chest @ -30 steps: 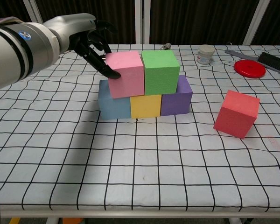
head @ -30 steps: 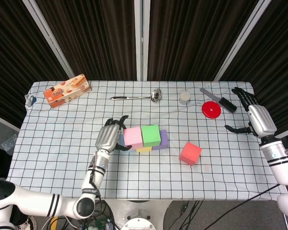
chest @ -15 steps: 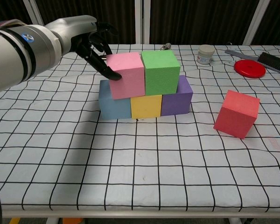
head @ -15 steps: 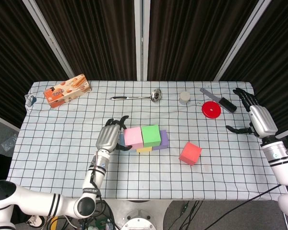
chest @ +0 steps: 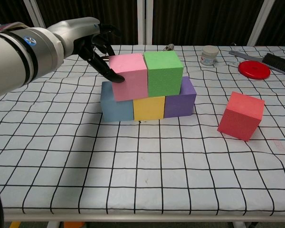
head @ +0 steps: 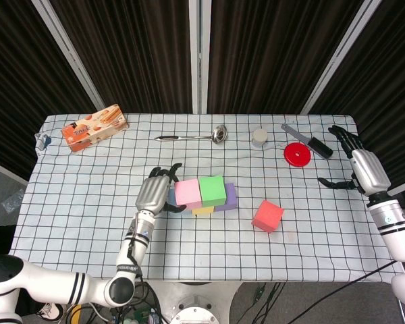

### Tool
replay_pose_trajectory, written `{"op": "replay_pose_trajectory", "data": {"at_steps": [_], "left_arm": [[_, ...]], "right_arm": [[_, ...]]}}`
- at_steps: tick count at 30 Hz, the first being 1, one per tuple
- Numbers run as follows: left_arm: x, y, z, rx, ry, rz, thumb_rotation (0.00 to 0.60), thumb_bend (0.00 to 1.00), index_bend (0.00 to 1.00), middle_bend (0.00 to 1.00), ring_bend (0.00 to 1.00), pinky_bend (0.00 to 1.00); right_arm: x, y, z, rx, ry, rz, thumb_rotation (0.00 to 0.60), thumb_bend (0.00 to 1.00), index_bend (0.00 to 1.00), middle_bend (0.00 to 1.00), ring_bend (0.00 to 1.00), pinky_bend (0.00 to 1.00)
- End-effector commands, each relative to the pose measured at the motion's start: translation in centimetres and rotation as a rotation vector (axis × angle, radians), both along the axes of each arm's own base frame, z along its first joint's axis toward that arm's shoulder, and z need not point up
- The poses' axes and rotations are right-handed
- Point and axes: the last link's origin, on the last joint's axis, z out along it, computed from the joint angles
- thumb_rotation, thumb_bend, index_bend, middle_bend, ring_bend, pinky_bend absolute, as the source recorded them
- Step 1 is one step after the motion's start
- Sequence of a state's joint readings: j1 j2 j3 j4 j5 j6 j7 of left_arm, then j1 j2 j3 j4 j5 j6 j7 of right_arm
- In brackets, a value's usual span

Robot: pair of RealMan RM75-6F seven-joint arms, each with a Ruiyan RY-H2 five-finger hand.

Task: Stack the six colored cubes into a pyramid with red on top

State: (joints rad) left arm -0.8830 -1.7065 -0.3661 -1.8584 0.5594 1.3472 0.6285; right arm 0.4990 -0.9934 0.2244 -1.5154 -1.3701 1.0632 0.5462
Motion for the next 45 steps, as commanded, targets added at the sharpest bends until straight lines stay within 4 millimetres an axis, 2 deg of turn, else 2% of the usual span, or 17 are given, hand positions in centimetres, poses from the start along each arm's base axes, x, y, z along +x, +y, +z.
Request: {"op": "replay_pose_trajectory", "data": {"at_steps": [1,6,20,26,32,45], "left_arm": [[-0.03,-0.03,-0.05,0.000,0.000,0.000,0.600,0.21,0.10,0.53,0.18,0.08],[0.06,-0.15,-0.07,0.002,-0.007,-0.008,0.600,0.21,0.10,0.49,0.18,0.08],[-0.03,-0.25,-0.11,-0.002,-0.011,-0.019,0.600,0.20,0.09,0.26,0.17,0.08],[-0.05,-0.25,-0.08,-0.002,-0.013,-0.021,0.600,0.20,0.09,0.25,0.17,0.08],[-0.02,-0.22,-0.02,-0.001,-0.014,-0.028,0.600,0.20,0.09,0.32,0.17,0.08],[-0.16,-0.36,-0.34,-0.016,-0.009,-0.036,0.600,0.20,0.09,0.26,0.16,0.08]], "right_arm": [[-0.07,0.01,-0.02,0.001,-0.001,-0.002,0.600,0.09,0.00,0.00,0.00,0.00],[-0.23,0.07,0.00,0.000,-0.002,-0.006,0.600,0.09,0.00,0.00,0.00,0.00],[-0.43,0.08,-0.02,0.002,-0.004,-0.011,0.600,0.09,0.00,0.00,0.00,0.00],[-0.50,0.05,-0.03,0.001,-0.004,-0.015,0.600,0.09,0.00,0.00,0.00,0.00],[-0.48,0.03,-0.04,0.002,-0.002,-0.017,0.600,0.09,0.00,0.00,0.00,0.00],[-0.60,0.05,-0.09,0.005,-0.002,-0.023,0.600,0.09,0.00,0.00,0.00,0.00]]}}
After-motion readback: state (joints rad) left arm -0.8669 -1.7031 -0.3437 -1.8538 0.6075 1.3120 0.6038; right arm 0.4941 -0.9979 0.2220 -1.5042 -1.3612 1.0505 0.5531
